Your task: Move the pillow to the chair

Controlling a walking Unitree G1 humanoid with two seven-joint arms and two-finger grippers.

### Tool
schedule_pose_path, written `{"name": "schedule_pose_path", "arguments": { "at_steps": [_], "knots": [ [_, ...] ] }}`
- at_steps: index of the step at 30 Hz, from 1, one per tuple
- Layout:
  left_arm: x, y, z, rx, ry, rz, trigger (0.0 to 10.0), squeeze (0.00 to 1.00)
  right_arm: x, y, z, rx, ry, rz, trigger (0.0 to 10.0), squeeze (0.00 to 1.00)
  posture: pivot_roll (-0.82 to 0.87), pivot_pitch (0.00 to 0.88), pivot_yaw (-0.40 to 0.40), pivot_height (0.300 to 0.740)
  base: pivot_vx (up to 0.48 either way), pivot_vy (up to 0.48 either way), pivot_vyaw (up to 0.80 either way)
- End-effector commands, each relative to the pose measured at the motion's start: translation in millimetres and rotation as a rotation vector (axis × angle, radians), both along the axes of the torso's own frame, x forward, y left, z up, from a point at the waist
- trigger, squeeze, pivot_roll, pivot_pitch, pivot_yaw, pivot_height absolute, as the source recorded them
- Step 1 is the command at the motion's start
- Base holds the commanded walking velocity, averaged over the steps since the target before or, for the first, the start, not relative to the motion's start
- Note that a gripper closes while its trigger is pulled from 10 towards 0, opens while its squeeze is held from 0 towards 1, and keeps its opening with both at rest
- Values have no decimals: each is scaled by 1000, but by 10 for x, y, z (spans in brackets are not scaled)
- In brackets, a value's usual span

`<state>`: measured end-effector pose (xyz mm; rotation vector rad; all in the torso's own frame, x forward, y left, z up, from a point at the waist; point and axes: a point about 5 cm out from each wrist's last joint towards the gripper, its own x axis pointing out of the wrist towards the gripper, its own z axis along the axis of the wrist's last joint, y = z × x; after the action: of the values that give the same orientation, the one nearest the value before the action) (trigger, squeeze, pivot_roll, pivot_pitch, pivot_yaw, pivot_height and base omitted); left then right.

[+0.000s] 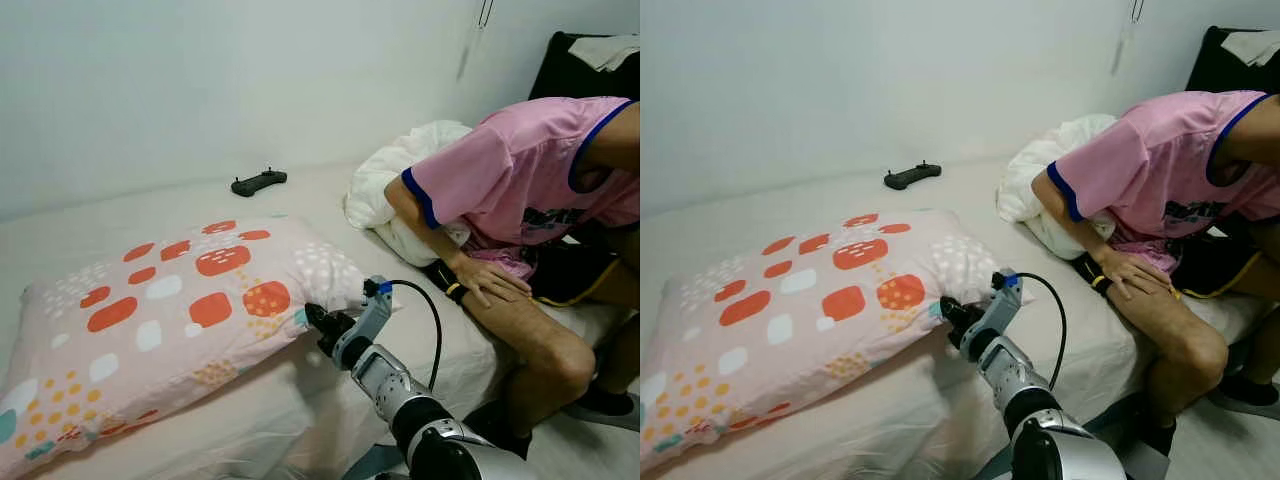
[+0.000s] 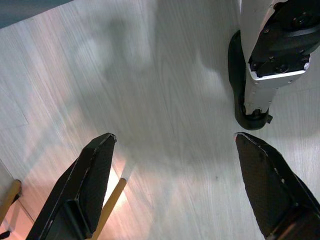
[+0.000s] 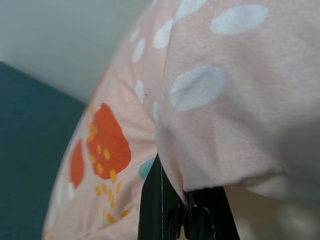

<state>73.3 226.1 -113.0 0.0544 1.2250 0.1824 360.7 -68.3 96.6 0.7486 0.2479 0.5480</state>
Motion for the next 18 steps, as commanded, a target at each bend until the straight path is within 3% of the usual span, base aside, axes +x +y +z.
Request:
{"name": "schedule_pose_path", "arguments": {
  "at_steps": [1,8,9,18],
  "knots": [
    [-43,26,-2,5,8,5,10000,0,36,41,118,27,-59,33,0,0,146,130,-37,551,0,0,0],
    [59,16,17,7,-39,56,10000,0,-39,124,53,27,-69,107,0,0,139,104,-57,585,0,0,0],
    [126,27,33,5,-64,83,10000,0,-67,166,36,26,-73,135,0,0,135,85,-71,595,0,0,0],
    [251,23,55,-16,-90,168,10000,0,-70,220,73,25,-97,178,0,0,121,50,-87,629,-62,0,0]
  ]
}}
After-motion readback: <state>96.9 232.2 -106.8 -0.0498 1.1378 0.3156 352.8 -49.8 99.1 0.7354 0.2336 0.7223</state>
